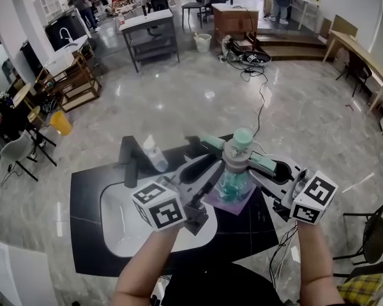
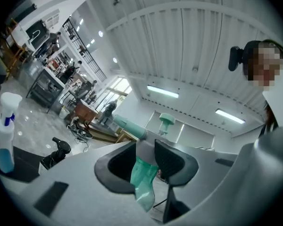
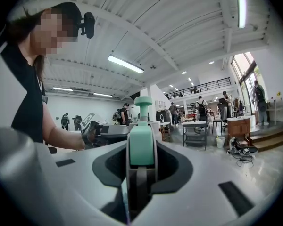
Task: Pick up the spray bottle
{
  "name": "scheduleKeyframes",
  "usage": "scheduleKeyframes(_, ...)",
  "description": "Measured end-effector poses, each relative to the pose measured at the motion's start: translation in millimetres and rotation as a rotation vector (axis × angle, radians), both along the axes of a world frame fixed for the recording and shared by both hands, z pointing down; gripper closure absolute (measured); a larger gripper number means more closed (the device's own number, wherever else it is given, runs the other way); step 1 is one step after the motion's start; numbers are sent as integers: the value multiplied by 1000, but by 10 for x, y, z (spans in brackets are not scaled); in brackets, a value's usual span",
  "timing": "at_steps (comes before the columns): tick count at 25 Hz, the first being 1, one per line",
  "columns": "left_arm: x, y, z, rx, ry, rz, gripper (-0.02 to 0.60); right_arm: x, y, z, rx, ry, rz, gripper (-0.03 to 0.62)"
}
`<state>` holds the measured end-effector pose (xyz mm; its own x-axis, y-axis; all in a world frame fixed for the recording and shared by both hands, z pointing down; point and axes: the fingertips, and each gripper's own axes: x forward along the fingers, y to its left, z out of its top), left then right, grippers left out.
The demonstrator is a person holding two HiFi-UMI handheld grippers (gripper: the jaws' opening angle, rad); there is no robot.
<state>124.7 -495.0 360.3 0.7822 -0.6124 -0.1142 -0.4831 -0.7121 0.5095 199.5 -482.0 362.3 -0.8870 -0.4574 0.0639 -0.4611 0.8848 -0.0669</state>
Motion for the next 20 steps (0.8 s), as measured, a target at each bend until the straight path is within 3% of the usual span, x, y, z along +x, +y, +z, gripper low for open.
scheduleKeyframes(7,-95,170,-133,-6,41,65,456,-79,246,-145,15,-9,-25,496)
scheduleKeyframes(14,-184,591,-293,45,93,160,454,-220,672,-191,38,-10,-51,496)
scheduleKeyframes(20,-306,852,-487,52,107,180,454,-359,914,-390,22,-28,-70,496)
